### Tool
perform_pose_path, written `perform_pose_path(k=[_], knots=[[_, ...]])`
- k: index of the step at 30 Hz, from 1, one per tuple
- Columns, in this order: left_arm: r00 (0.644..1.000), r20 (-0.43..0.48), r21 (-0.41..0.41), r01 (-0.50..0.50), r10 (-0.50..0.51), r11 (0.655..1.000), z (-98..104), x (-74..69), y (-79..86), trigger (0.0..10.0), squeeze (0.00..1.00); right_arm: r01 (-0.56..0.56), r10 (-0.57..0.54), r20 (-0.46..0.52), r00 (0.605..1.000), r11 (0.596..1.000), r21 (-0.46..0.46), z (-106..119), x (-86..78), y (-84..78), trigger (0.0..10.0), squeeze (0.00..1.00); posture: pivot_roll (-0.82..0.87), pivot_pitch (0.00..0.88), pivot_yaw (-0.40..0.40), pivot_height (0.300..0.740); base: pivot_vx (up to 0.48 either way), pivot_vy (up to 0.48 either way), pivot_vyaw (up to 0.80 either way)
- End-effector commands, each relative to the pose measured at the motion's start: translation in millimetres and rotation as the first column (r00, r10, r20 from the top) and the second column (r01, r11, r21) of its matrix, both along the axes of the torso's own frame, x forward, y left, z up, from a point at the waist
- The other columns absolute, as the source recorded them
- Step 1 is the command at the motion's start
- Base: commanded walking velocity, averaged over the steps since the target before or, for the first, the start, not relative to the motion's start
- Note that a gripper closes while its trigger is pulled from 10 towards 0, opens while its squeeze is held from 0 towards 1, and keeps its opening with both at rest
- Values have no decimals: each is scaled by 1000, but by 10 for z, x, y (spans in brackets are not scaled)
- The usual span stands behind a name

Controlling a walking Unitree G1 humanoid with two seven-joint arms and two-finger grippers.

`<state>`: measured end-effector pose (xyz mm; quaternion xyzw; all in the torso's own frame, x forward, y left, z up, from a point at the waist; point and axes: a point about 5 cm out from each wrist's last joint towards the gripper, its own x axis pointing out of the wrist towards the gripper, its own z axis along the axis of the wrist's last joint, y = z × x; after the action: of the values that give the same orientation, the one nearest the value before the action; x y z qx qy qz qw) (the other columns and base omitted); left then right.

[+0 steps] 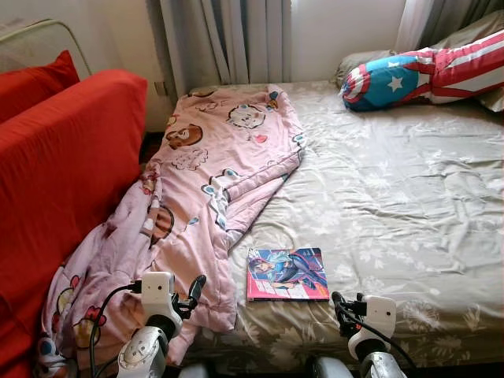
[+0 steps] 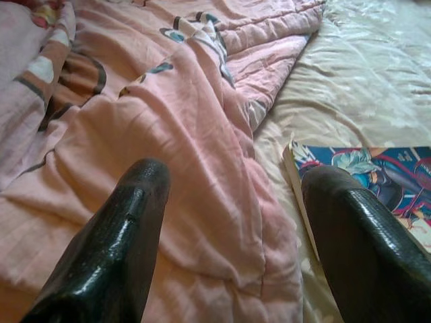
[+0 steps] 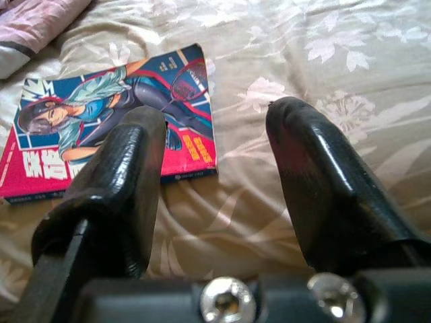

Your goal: Clean up the room

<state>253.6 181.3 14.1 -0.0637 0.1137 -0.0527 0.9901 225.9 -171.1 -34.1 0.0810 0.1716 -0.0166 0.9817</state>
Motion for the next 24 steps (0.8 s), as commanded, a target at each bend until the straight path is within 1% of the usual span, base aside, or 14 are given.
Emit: perform_pose_path(k=[1,12,19,24], knots=[[1000,10,0,-2,2,1000,37,28,20,10000,0,-9,9,3,1000,1000,11,12,36,36,10000,0,-29,0,45,614,330,0,0],[1000,20,0,-1,1,1000,56,42,5,10000,0,-24,24,0,1000,1000,18,12,44,45,10000,0,-24,0,38,614,341,0,0],[1000,29,2,-4,4,1000,70,42,9,10000,0,-19,19,-1,1000,1000,17,9,38,42,10000,0,-20,0,38,614,0,0,0],[999,34,5,-2,2,1000,88,52,19,10000,0,1,-1,7,1000,1000,7,42,91,-4,10000,0,-15,0,41,614,0,0,0]])
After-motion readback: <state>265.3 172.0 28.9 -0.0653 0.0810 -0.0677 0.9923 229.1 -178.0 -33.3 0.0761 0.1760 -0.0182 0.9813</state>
